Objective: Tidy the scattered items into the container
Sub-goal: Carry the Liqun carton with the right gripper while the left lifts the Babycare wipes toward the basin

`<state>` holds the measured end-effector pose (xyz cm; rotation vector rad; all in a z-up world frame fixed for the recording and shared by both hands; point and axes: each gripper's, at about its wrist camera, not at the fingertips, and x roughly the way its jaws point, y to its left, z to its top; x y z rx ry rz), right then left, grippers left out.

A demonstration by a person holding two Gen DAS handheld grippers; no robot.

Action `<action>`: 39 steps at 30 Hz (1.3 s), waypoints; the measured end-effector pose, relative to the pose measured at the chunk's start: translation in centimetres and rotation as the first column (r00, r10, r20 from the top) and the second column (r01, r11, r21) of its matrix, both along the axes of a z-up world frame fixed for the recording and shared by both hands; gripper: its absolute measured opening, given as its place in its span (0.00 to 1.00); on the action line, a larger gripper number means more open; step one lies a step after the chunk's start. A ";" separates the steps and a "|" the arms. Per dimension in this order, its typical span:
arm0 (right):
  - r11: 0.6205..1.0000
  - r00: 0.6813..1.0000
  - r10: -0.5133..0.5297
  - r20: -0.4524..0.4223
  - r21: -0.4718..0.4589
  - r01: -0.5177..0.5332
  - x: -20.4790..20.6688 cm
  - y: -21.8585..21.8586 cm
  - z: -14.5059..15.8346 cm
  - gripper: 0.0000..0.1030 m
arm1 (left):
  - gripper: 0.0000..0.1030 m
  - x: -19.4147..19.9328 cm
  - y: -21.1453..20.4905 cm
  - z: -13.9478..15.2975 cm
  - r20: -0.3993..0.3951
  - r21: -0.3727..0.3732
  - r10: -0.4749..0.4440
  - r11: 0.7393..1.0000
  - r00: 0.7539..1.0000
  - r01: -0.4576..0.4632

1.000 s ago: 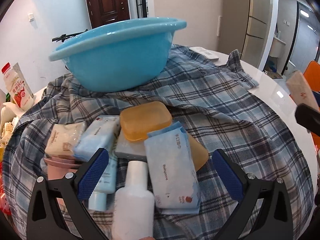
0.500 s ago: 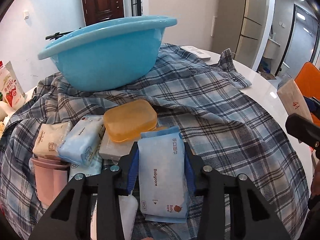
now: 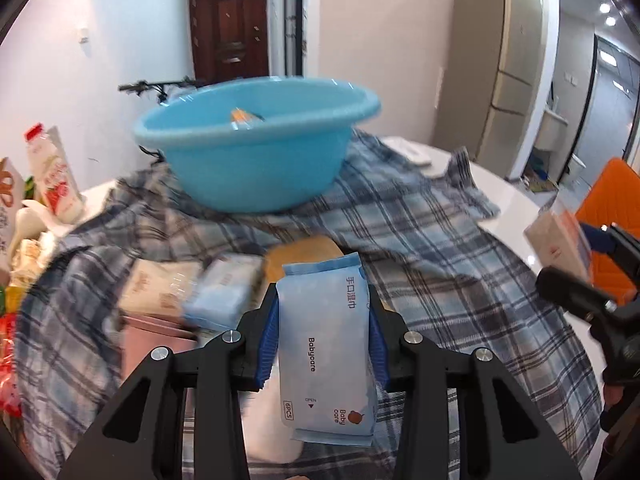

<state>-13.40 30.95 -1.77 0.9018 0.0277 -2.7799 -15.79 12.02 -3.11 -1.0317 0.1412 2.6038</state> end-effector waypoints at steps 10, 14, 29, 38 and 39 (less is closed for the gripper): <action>0.998 0.997 0.060 -0.038 0.030 -0.059 -0.5 -4.7 2.0 0.88 | 0.37 1.3 -4.5 4.0 -0.117 0.023 0.107 0.994 0.987 -0.105; 0.996 0.994 0.081 -0.068 0.046 -0.078 -0.9 -6.8 3.3 0.88 | 0.37 1.3 -6.2 5.4 -0.156 0.033 0.147 0.989 0.977 -0.144; 0.994 0.980 0.104 -0.169 0.033 -0.100 -5.7 -10.2 9.8 0.88 | 0.37 -1.5 -7.9 10.8 -0.285 0.033 0.203 0.979 0.937 -0.202; 0.994 0.970 0.107 -0.220 0.017 -0.106 -10.0 -11.3 12.5 0.88 | 0.37 -5.1 -7.9 13.3 -0.324 0.058 0.223 0.975 0.919 -0.216; 0.994 0.970 0.106 -0.220 0.014 -0.106 -10.7 -11.5 12.5 0.88 | 0.37 -5.7 -7.9 13.5 -0.324 0.061 0.230 0.973 0.918 -0.222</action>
